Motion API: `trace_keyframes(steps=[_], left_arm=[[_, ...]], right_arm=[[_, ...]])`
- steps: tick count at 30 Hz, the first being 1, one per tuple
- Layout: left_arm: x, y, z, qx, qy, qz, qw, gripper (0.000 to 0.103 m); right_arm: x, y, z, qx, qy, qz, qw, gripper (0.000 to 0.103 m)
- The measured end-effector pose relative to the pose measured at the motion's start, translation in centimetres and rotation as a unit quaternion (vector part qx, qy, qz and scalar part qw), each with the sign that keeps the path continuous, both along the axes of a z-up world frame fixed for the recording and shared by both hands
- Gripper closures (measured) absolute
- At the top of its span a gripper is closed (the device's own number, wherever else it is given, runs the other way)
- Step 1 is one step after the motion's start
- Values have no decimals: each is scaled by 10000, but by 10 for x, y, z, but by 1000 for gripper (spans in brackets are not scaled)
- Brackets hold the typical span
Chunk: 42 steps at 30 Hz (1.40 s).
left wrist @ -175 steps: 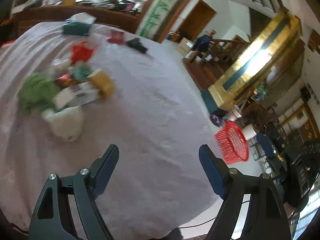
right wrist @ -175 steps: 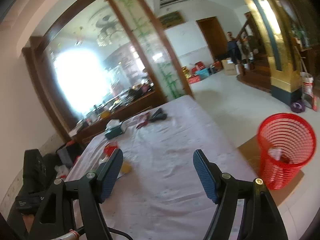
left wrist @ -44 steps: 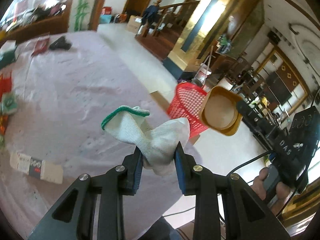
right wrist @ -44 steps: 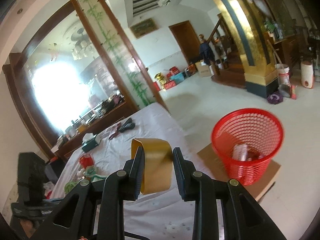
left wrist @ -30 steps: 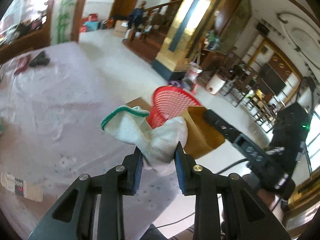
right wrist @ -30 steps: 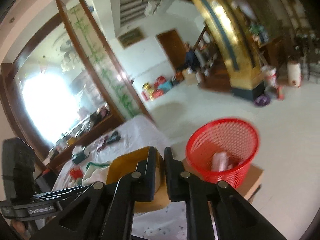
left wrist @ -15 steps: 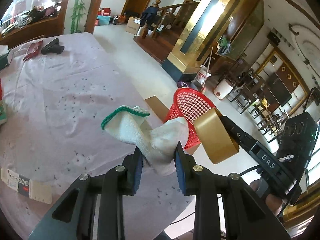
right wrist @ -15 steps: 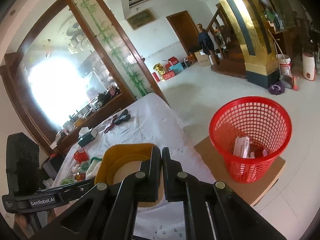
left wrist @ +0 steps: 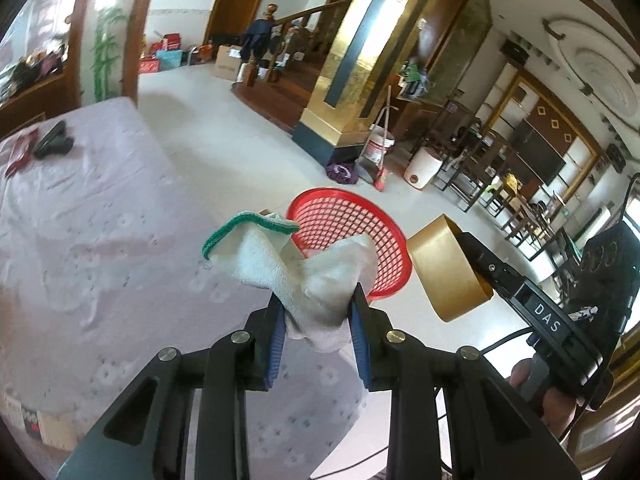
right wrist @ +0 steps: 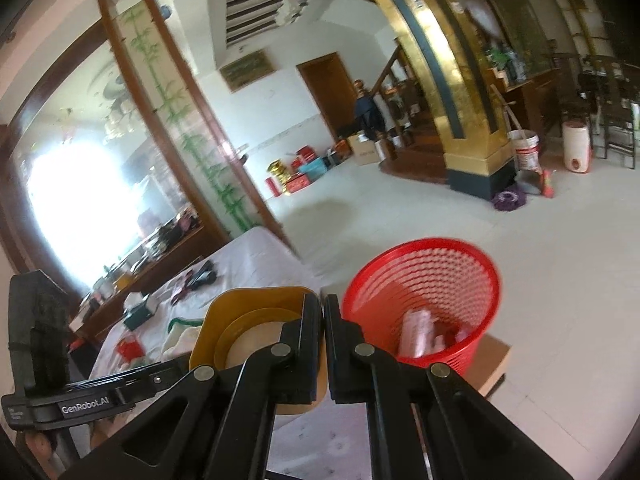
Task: Collect trash
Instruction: 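Lift the white sock and yellow tape roll and carry both to the wastebasket, then open the left gripper over the wastebasket while the right gripper releases the tape roll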
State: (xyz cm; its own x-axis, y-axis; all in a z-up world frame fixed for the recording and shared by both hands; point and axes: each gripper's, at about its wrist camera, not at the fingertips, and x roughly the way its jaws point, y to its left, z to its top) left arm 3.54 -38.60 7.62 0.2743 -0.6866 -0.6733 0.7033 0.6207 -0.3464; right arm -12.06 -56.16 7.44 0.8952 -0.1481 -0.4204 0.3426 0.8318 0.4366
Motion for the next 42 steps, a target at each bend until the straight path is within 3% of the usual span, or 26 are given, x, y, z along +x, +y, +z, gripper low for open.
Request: trace_keyframes(steps=[10,21,31,42], left_arm=[[13,-60,-7,148,-110,-183,9997,75],[19,-94,-25,298,-89,-303,9991,75],[38,-119,-47,295,234,-484,9981,75],[45,-141,-74,552,415,-476,9965,75]], right_arm=[[7,-57,-10,134,39,-512,9986,99],[19,-99,-32,253,223,-732,9968,99],[32,-117,-54,250,517,-941,9939,99],[44,-125,-74,304,805,-955,9917,99]])
